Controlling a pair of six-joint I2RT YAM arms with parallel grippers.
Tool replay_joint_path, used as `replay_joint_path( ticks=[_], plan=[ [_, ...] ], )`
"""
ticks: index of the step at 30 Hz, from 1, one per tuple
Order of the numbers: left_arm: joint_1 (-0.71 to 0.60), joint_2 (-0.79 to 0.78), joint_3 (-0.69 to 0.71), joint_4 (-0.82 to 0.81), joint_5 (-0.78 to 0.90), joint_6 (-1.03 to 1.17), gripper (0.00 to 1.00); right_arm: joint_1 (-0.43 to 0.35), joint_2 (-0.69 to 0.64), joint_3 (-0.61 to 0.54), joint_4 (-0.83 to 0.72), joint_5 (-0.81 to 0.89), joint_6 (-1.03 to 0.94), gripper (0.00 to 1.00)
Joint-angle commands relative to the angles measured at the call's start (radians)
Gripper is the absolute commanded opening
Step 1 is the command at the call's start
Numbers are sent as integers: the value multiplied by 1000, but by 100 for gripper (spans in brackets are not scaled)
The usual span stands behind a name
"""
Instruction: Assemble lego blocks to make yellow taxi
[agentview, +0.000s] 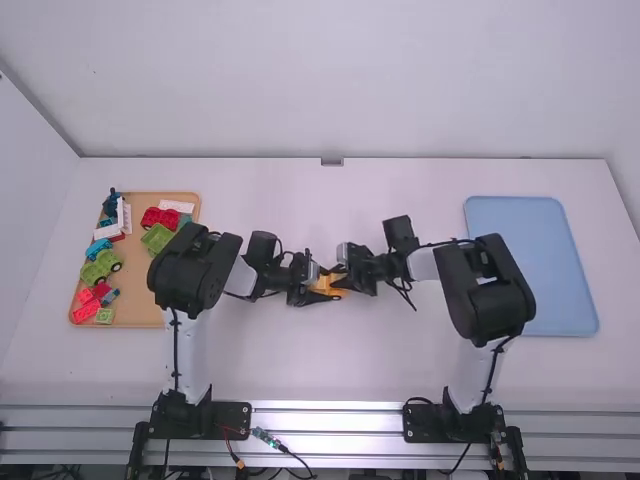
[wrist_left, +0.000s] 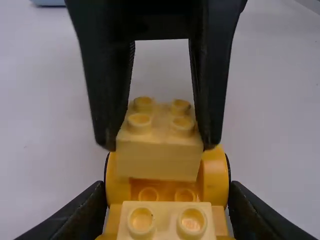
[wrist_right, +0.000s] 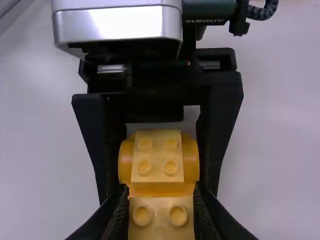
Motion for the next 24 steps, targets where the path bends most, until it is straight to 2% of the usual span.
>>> replay_joint_path(
  ticks=[1, 12, 24],
  plan=[
    [-1, 11, -3, -11, -68, 0, 44, 2, 14, 0, -12, 58, 29, 26],
    [-5, 11, -1, -10, -68, -1, 43, 5, 14, 0, -18, 58, 40, 25],
    [2, 11, -2, -8, -68, 0, 43, 76, 14, 0, -7, 117, 29, 22]
  ],
)
